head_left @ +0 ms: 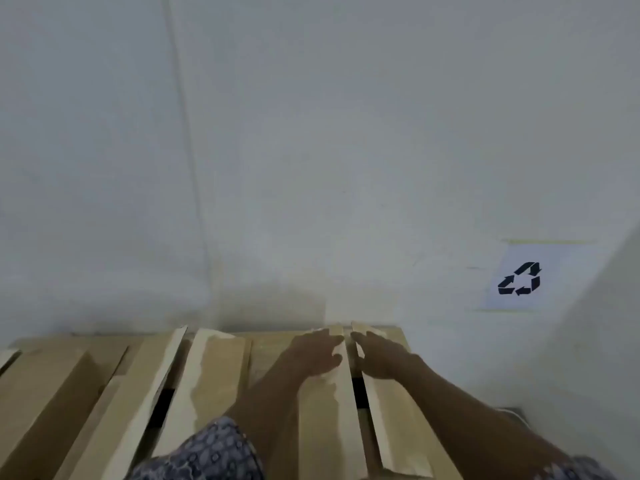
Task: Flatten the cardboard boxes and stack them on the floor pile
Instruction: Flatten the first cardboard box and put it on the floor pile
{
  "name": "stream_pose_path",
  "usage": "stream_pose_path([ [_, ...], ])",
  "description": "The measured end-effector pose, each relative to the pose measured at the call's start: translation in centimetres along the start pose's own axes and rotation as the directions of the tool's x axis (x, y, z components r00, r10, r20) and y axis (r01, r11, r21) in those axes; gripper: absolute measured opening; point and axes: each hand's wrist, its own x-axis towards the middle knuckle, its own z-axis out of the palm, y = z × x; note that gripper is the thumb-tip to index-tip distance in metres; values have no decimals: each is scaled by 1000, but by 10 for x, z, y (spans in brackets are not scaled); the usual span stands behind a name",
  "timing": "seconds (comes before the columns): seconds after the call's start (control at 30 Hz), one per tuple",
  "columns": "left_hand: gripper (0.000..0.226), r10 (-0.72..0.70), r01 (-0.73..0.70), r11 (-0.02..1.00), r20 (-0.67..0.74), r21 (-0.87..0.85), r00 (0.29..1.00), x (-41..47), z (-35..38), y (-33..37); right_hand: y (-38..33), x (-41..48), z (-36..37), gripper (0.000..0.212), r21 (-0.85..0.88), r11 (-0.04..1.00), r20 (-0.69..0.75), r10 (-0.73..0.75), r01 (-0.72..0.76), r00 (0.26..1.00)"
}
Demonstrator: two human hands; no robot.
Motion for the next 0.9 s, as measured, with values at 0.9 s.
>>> stream_pose_path([
  [0.9, 45, -430, 411, 861, -1, 301, 903, -9, 23, -44, 153, 34, -11, 61, -402, 913, -109, 20, -63, 994],
])
